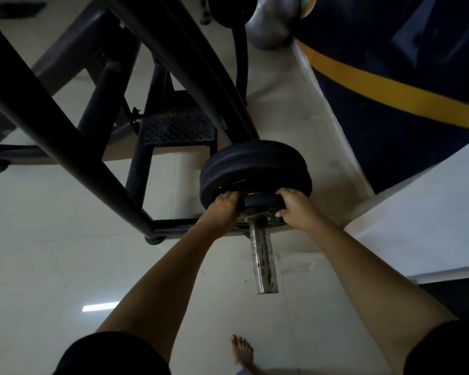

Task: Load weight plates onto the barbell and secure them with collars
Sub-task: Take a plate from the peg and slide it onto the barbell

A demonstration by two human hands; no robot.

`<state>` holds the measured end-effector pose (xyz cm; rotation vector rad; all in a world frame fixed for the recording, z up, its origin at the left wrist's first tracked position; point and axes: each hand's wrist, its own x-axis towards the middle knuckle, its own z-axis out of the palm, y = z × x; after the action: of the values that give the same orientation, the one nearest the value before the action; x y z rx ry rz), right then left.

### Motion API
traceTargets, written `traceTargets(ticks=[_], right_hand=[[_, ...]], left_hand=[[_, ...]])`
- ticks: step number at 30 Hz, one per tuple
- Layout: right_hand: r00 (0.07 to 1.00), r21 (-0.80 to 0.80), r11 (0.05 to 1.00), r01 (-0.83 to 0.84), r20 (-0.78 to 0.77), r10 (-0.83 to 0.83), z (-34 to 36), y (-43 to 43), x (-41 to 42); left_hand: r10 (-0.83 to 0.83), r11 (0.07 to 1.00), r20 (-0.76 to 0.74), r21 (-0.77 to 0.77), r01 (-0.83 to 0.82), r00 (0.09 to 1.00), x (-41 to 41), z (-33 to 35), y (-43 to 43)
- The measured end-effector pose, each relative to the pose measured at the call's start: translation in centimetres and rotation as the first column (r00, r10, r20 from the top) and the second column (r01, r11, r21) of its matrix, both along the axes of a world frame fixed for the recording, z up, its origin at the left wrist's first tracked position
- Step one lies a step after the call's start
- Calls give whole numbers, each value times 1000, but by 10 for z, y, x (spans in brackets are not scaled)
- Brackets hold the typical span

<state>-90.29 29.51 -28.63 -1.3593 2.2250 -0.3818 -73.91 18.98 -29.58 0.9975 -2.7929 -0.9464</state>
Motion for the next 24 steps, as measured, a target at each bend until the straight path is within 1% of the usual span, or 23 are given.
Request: traceTargets(ticks=[5, 11, 14, 17, 19, 24], right_hand=[[999, 79, 996, -29, 33, 26, 8, 18, 9], [997, 108, 992, -62, -31, 65, 13, 59, 37], [999, 111, 994, -24, -38, 28, 15, 87, 57], [999, 127, 992, 21, -39, -16, 14, 119, 81], [999, 117, 992, 50, 14, -52, 15, 140, 99], [980, 36, 986, 163, 110, -166, 33, 187, 155]], left_hand=[[-14, 999, -80, 37, 17, 997, 19, -11, 20], [-11, 1000, -153, 1, 11, 988, 44, -16, 60], [-34, 999, -152, 9, 36, 988, 62, -13, 86], [-85, 996, -119, 23, 89, 989, 84, -14, 110], [-126, 990, -116, 41, 131, 985, 99, -12, 124], [-173, 979, -193, 76, 191, 966, 148, 8, 161]])
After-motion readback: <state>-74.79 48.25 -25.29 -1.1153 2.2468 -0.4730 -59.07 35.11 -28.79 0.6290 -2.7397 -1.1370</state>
